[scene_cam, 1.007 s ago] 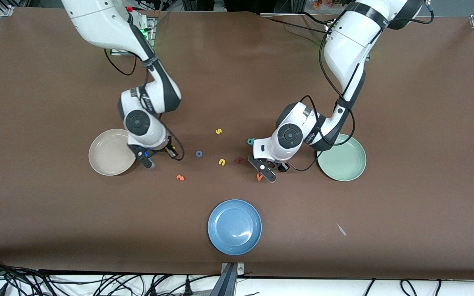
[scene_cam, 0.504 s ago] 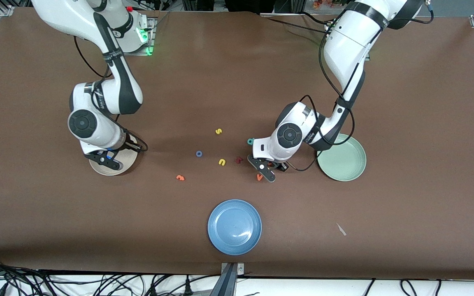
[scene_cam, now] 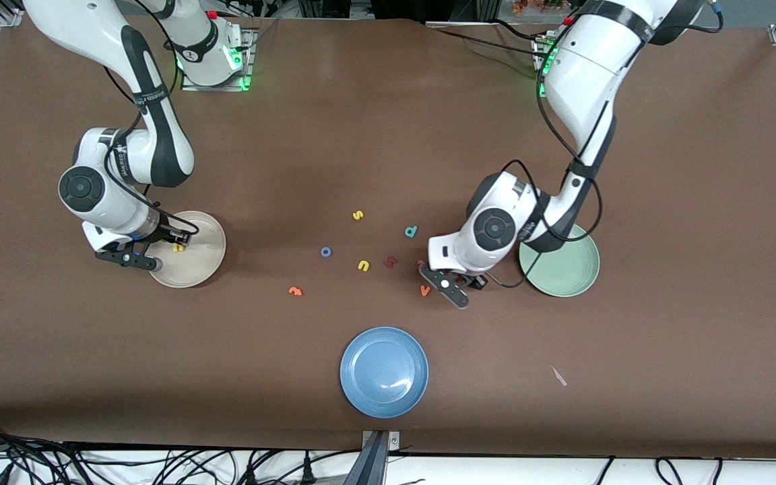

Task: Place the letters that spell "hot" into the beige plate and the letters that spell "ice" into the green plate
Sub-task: 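Drop the u on the white plate while the left gripper drops the e, then grasp the orange letter with the right gripper while the left gripper withdraws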

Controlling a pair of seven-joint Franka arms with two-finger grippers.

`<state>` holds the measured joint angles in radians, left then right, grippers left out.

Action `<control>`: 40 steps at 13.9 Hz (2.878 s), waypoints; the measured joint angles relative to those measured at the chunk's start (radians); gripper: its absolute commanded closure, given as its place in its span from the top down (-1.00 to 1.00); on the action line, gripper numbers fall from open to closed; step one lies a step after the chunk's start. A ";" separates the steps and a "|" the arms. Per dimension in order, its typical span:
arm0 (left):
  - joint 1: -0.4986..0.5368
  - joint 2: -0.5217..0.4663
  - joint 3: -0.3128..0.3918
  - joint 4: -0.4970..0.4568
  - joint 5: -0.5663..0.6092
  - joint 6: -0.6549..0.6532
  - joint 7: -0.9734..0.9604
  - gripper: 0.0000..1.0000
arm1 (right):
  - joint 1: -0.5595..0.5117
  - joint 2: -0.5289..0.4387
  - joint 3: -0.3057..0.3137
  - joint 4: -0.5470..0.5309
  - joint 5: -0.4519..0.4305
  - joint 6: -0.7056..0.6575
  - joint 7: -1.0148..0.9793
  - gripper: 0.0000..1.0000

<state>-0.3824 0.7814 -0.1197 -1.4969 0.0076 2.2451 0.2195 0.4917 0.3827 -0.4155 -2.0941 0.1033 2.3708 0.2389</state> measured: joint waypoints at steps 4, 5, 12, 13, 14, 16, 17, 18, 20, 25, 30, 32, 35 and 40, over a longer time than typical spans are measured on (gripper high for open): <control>0.108 -0.049 0.010 0.001 0.000 -0.133 0.000 -1.00 | 0.083 0.003 0.028 0.089 0.001 -0.078 0.092 1.00; 0.148 -0.052 0.012 0.000 0.000 -0.166 0.002 -1.00 | 0.098 0.012 0.043 0.117 0.001 -0.088 0.096 1.00; 0.312 -0.055 0.017 -0.022 0.000 -0.312 0.009 -1.00 | 0.109 0.185 0.168 0.316 0.001 -0.095 -0.111 1.00; 0.312 -0.055 0.016 -0.037 0.000 -0.323 0.009 -1.00 | 0.109 0.214 0.182 0.347 0.001 -0.095 -0.137 1.00; 0.311 -0.056 0.013 -0.059 0.000 -0.325 0.009 -1.00 | 0.109 0.242 0.195 0.379 0.001 -0.095 -0.155 1.00; 0.309 -0.056 0.010 -0.108 0.000 -0.310 0.009 -1.00 | 0.109 0.291 0.206 0.432 0.001 -0.095 -0.196 1.00; 0.308 -0.056 0.010 -0.128 0.000 -0.294 0.009 -0.63 | 0.109 0.310 0.206 0.450 0.001 -0.095 -0.224 1.00; 0.308 -0.056 0.010 -0.138 0.000 -0.286 0.009 0.31 | 0.107 0.328 0.206 0.464 0.006 -0.094 -0.253 1.00; 0.308 -0.063 0.010 -0.139 0.000 -0.286 0.009 1.00 | 0.104 0.360 0.208 0.495 0.022 -0.092 -0.299 1.00; 0.303 -0.123 -0.005 -0.137 0.000 -0.319 -0.003 1.00 | 0.099 0.430 0.211 0.597 0.060 -0.092 -0.387 1.00; 0.257 -0.180 -0.107 -0.131 0.000 -0.329 -0.265 1.00 | 0.080 0.457 0.215 0.612 0.083 -0.065 -0.472 0.90; 0.197 -0.173 -0.111 -0.132 0.000 -0.317 -0.371 0.98 | 0.079 0.464 0.218 0.615 0.083 -0.062 -0.478 0.84; 0.118 -0.140 -0.112 -0.130 0.000 -0.262 -0.597 0.76 | 0.078 0.470 0.227 0.615 0.083 -0.034 -0.482 0.68; 0.017 -0.028 -0.113 -0.021 -0.004 -0.241 -0.952 0.62 | 0.077 0.473 0.236 0.619 0.083 -0.025 -0.483 0.16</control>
<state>-0.3652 0.7537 -0.2327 -1.5182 0.0035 2.0046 -0.7327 0.5687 0.8562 -0.1791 -1.4752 0.1865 2.3456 -0.2443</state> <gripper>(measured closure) 0.167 0.269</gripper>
